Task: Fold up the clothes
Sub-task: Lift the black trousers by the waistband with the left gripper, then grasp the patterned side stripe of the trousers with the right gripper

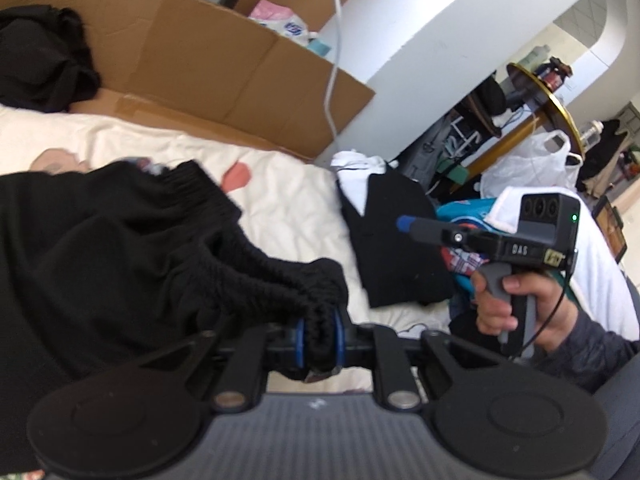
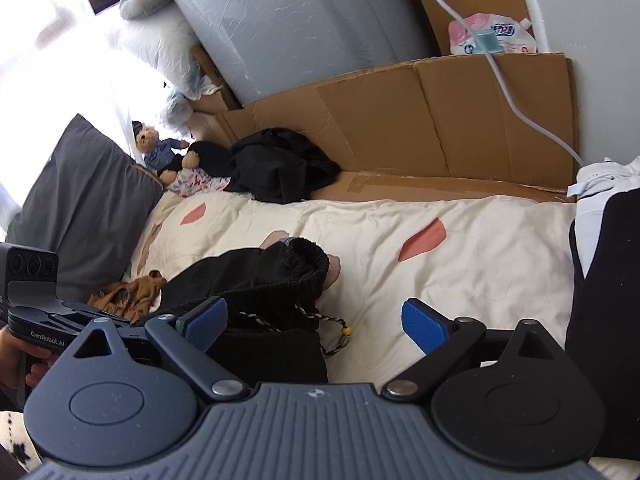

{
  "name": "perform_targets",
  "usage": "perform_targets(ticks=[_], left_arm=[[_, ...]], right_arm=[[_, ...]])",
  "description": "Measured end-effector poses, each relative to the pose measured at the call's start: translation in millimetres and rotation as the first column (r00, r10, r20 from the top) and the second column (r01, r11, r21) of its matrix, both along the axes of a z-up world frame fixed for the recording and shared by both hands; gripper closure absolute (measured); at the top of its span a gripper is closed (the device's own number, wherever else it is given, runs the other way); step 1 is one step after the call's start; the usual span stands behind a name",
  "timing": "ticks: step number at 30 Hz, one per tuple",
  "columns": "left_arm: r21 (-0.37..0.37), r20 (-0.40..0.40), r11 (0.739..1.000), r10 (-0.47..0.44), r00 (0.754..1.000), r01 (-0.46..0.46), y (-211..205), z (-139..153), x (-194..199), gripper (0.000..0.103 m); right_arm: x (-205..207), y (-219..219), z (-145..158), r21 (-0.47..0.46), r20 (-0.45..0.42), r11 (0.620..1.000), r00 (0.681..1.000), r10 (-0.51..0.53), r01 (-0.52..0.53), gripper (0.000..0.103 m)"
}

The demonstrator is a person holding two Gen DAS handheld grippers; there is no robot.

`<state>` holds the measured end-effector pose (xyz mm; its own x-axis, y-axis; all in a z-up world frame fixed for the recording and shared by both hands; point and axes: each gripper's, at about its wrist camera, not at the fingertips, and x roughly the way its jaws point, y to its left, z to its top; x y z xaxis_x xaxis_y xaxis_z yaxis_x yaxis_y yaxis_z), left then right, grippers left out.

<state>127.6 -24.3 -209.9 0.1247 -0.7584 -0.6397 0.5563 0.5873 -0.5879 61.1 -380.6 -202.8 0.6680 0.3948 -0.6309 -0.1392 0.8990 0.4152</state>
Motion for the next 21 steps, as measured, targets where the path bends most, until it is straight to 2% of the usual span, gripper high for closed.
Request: perform_targets(ticks=[5, 10, 15, 21], left_arm=[[0.053, -0.003, 0.998, 0.045, 0.999, -0.045, 42.6, -9.5, -3.5, 0.088], [0.076, 0.003, 0.989, 0.124, 0.992, -0.124, 91.5, -16.6, -7.9, 0.088], [0.132, 0.038, 0.970, 0.203, 0.978, -0.206, 132.8, -28.0, -12.9, 0.088], [0.146, 0.072, 0.947, 0.279, 0.958, -0.287, 170.9, -38.0, -11.9, 0.088]], right_arm=[[10.6, 11.0, -7.3, -0.011, -0.028, 1.000, 1.000, 0.012, -0.012, 0.006], [22.5, 29.8, -10.9, -0.057, -0.033, 0.997, 0.998, 0.052, -0.053, 0.006], [36.9, 53.3, -11.9, -0.097, 0.001, 0.985, 0.989, 0.146, -0.146, 0.006], [63.0, 84.2, -15.8, -0.199, 0.017, 0.944, 0.962, 0.272, -0.264, 0.009]])
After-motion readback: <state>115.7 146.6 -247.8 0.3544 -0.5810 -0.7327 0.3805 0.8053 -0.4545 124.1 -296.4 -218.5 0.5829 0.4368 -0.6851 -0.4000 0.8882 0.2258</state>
